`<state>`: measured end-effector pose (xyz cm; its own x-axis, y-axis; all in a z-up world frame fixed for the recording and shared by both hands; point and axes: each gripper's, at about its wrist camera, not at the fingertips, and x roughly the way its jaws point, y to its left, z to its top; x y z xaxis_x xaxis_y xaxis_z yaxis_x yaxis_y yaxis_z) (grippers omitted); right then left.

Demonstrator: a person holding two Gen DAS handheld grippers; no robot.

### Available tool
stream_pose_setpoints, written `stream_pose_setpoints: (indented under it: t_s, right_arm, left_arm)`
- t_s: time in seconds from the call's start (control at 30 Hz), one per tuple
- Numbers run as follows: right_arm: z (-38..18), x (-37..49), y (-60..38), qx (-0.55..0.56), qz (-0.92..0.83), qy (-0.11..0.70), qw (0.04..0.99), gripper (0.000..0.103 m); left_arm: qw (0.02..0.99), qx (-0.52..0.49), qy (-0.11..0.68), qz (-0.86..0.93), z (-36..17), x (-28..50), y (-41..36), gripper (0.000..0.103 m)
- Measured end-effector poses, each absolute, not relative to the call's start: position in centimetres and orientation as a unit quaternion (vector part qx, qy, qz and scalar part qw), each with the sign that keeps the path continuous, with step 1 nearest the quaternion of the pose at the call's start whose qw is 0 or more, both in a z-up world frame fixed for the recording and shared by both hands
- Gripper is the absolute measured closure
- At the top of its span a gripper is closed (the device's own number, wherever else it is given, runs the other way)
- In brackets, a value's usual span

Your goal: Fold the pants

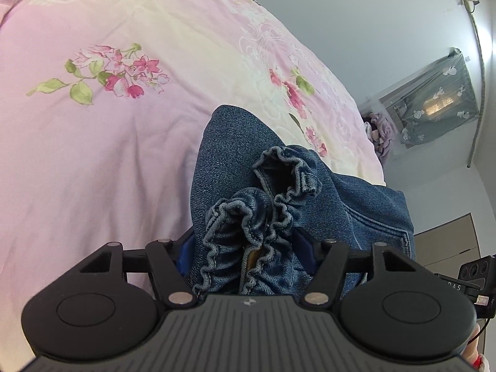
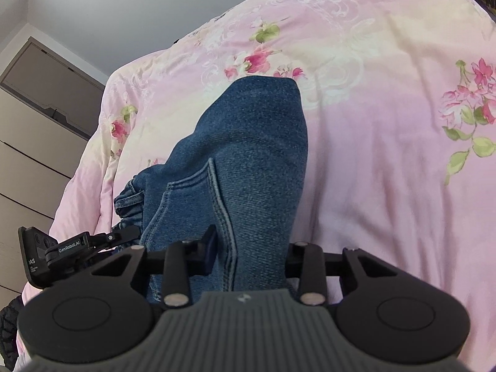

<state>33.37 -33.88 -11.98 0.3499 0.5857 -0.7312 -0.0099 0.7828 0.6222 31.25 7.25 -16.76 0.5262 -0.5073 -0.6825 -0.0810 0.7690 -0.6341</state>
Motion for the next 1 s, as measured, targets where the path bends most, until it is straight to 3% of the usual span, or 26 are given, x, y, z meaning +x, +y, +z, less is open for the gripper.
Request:
stream_pose_setpoints:
  t_s: [0.6,1.0]
  right_arm:
    - [-9.2,30.0,-21.9,0.283,0.27,0.533,0.75,0.071]
    - [-12.4,32.1,-8.1,0.334,0.305,0.558,0.696,0.071]
  left_arm:
    - [0.837,-0.309,0.446,-0.071,-12.1,25.0,18.9,0.031]
    - [0.839,-0.266,0.474,-0.02,-10.5,26.9,30.7,0.03]
